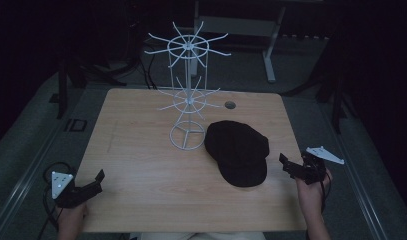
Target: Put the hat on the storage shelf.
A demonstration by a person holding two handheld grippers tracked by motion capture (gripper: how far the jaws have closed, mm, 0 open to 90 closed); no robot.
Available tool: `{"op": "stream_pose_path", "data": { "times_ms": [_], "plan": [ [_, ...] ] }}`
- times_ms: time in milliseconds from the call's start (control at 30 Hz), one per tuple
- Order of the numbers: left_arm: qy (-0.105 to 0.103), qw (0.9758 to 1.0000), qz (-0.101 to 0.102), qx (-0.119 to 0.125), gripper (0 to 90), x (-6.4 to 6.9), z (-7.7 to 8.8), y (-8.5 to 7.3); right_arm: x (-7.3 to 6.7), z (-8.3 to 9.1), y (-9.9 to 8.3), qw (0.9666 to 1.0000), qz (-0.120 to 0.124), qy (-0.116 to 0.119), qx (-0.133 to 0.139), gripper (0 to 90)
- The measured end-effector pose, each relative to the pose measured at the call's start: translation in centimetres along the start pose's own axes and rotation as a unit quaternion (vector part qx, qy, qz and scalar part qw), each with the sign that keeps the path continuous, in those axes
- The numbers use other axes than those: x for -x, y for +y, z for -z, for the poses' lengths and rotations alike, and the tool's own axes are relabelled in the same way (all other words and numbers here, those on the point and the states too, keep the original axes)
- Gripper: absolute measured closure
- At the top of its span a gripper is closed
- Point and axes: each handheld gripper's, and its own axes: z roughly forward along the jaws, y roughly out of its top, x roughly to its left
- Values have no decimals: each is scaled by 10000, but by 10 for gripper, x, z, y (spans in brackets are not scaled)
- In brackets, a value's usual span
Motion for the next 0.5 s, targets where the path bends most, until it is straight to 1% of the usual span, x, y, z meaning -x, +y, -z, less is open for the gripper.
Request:
{"op": "stream_pose_path", "data": {
  "times_ms": [133,200,267,367,500],
  "plan": [
    [-8,10000,5,8,15,0,0,0,-17,-2,18,9998,174,25,66,107],
    [-12,10000,12,6,14,0,0,0,-25,-4,26,9997,188,120,113,107],
    [-13,10000,8,8,14,0,0,0,-33,-9,35,9996,200,183,112,107],
    [-19,10000,20,9,14,0,0,0,-46,-18,45,9990,336,283,74,108],
    [-27,10000,29,18,15,-1,0,0,-63,-31,57,9980,447,442,51,109]
  ]
}}
